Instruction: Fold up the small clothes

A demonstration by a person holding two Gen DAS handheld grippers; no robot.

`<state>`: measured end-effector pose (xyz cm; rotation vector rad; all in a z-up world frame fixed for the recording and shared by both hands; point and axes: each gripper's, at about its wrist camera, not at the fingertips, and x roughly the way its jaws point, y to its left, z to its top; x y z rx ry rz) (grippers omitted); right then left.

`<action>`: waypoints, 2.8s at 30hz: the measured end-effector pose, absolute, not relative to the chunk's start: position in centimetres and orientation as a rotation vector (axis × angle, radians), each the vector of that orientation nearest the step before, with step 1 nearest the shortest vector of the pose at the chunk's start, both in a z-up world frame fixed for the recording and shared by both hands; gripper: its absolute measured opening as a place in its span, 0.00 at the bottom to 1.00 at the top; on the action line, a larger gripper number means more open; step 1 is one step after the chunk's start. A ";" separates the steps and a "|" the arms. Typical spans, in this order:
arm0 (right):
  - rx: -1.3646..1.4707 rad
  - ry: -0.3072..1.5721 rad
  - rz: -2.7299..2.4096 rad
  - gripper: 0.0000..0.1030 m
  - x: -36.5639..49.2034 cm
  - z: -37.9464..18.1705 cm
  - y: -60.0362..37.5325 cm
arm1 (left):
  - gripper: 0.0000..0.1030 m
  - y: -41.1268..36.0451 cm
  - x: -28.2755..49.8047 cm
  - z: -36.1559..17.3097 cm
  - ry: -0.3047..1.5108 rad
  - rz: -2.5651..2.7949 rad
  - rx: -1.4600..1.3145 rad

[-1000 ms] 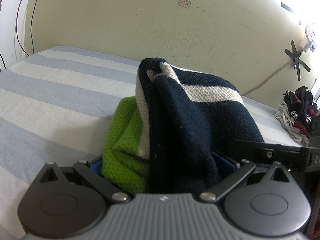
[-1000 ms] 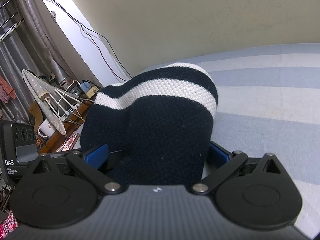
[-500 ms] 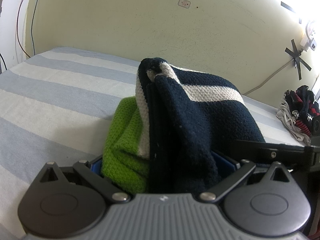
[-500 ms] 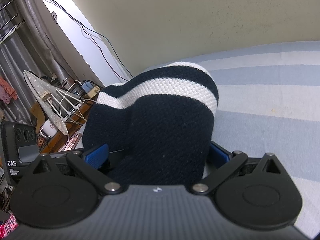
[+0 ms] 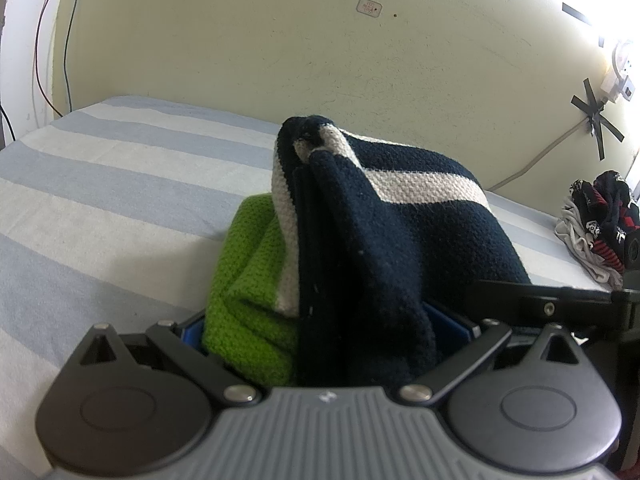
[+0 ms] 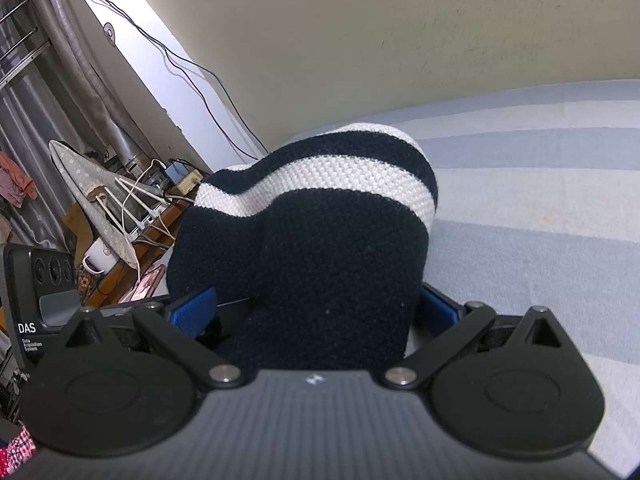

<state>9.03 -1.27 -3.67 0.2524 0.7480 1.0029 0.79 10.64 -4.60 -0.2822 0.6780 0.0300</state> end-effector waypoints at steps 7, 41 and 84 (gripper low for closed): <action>0.218 0.730 0.966 1.00 8.6 -3.5 -0.8 | 1.00 10.7 0.8 -4.5 0.674 0.040 -0.267; 0.213 0.716 0.917 0.86 8.3 -3.7 -0.8 | 1.00 10.8 0.6 -4.3 0.667 0.043 -0.264; 0.087 0.495 1.122 0.50 7.3 8.0 9.8 | 0.66 19.5 -2.1 5.1 0.400 0.057 -0.421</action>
